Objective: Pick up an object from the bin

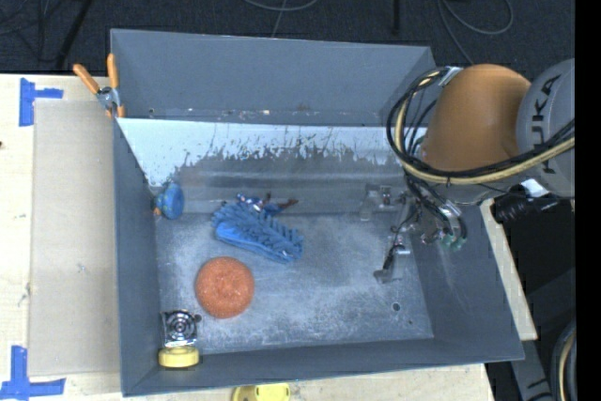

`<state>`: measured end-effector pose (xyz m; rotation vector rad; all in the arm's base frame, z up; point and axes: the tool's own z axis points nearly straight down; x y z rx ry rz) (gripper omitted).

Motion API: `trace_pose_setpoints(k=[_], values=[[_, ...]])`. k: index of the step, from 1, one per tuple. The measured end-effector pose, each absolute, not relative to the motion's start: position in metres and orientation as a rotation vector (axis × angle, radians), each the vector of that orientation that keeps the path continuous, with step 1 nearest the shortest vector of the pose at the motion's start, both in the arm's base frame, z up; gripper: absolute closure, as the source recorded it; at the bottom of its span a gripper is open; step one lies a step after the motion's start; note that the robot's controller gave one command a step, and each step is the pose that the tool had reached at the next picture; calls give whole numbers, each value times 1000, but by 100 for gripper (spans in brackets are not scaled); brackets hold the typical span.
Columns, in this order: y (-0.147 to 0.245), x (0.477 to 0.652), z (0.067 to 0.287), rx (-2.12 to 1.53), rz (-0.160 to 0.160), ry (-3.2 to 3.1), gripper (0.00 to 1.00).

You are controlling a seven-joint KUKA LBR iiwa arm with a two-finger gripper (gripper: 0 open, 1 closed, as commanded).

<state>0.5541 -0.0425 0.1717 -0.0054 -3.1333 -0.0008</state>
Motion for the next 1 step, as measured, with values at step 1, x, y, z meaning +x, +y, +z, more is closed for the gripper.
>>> trace_pose_setpoints(k=[1], values=[[-42, 555, 176, -4, 0, -3140, 0]])
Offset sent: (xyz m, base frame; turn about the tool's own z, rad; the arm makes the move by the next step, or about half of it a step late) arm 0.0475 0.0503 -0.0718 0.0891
